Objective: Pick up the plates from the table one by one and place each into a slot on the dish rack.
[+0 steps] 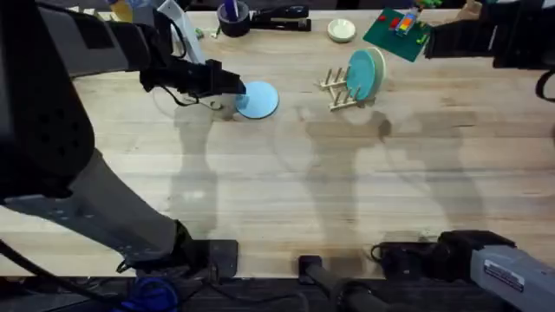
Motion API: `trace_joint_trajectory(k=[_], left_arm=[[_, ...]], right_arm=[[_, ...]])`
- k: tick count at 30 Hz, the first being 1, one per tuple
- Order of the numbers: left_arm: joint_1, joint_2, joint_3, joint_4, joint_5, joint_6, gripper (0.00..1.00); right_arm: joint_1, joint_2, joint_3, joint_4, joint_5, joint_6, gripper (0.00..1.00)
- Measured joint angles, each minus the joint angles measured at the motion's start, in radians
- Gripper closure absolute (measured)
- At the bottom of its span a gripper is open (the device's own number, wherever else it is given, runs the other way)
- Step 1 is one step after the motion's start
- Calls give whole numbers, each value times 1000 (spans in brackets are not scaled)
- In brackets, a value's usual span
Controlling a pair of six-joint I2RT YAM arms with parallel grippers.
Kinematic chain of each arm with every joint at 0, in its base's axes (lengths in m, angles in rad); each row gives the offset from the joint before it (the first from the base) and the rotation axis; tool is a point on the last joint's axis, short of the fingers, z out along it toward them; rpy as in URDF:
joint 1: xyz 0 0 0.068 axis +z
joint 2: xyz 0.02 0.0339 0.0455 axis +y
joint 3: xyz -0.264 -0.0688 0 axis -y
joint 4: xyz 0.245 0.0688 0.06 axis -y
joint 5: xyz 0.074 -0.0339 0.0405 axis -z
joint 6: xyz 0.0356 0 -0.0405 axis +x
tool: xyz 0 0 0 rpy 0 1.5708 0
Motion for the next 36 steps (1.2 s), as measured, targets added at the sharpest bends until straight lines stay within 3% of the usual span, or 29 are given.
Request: trace_joint_trajectory(k=[19,27,36], left_arm=[[9,20,-18,6,-26,7,959],[43,66,-17,7,35,7,959],[49,105,2,-6,96,7,961]], right_arm=[[0,0,0,5,0,0,9],[0,0,0,5,0,0,9],[0,0,0,5,0,0,9]])
